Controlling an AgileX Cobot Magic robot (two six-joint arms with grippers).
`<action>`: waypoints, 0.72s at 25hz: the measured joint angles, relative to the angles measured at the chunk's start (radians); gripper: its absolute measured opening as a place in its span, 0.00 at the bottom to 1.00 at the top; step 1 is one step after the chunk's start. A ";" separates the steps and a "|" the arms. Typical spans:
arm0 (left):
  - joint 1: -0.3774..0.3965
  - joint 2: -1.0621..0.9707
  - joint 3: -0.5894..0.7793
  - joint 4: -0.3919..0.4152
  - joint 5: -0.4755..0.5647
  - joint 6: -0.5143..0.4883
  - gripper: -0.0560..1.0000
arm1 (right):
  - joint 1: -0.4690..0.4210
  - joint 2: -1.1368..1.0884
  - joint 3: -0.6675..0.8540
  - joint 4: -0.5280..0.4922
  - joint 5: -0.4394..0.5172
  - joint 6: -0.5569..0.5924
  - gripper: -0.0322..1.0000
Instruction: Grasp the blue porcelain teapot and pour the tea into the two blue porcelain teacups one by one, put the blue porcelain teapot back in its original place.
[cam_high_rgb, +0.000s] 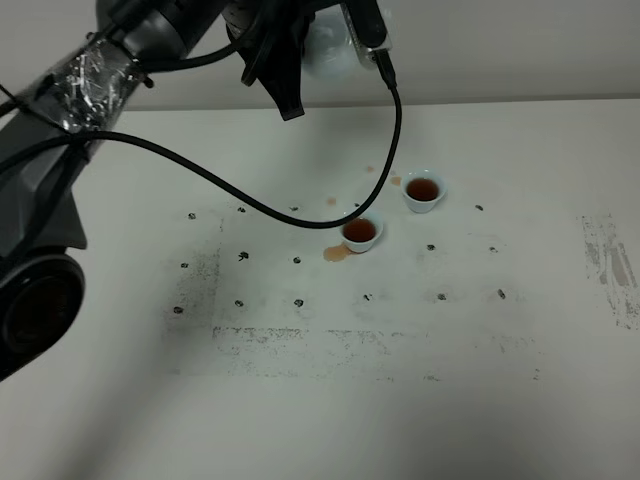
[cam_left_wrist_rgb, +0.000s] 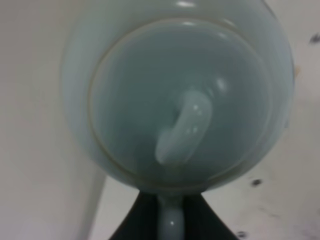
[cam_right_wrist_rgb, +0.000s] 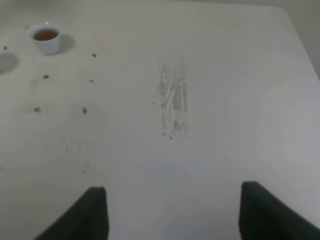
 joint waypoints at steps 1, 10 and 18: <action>0.004 -0.027 0.051 -0.020 -0.001 -0.018 0.06 | 0.000 0.000 0.000 0.000 0.000 0.000 0.55; 0.100 -0.257 0.591 -0.231 -0.002 -0.134 0.06 | 0.000 0.000 0.000 0.000 0.000 0.000 0.55; 0.159 -0.249 0.722 -0.311 -0.070 -0.064 0.06 | 0.000 0.000 0.000 0.000 0.000 0.000 0.55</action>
